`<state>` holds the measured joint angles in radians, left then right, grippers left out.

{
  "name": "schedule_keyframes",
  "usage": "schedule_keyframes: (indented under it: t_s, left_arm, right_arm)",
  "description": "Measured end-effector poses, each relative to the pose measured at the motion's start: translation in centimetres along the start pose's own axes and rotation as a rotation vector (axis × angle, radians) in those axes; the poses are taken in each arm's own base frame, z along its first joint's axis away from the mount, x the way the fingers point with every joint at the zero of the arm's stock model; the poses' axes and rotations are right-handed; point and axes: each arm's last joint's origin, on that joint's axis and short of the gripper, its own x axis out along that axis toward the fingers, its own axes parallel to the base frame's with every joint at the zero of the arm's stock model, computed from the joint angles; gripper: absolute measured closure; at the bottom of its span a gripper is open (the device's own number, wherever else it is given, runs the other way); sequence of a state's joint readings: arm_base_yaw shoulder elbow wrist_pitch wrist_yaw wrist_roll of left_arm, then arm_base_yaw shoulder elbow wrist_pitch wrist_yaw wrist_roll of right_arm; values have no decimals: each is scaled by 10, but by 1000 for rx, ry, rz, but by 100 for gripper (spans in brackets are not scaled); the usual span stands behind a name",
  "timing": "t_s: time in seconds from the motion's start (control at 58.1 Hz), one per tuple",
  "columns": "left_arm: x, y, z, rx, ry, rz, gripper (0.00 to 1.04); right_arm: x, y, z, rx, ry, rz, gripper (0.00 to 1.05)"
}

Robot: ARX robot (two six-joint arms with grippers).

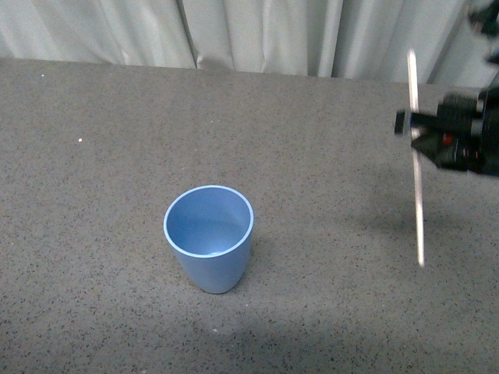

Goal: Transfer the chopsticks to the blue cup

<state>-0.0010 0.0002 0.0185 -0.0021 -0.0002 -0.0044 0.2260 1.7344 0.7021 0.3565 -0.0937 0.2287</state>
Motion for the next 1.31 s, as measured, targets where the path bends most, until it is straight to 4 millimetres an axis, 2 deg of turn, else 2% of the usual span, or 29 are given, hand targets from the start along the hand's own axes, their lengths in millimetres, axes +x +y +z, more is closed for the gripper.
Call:
schedule_keyframes:
  t_s: [0.12,0.206,0.241,0.396,0.499,0.688,0.86,1.066,1.307]
  left_arm:
    - [0,0,0,0,0,0,7]
    - [0,0,0,0,0,0,7]
    - [0,0,0,0,0,0,7]
    - [0,0,0,0,0,0,7]
    - [0,0,0,0,0,0,7]
    - [0,0,0,0,0,0,7]
    - [0,0,0,0,0,0,7]
    - [0,0,0,0,0,0,7]
    - [0,0,0,0,0,0,7]
  right_arm:
    - [-18,27,17,-119,-233,170,104]
    - [-26,47,23,-203,-360,265,104]
    - [-30,60,24,-242,-422,349,104]
    - [-39,99,19,-344,-534,581,104]
    - [-25,115,1,-374,-487,663,104]
    - [1,127,-16,-418,-415,706,104]
    - [15,128,-25,-440,-384,699,104]
    - [24,125,-35,-447,-352,661,104]
    - [25,122,-44,-468,-315,650,103]
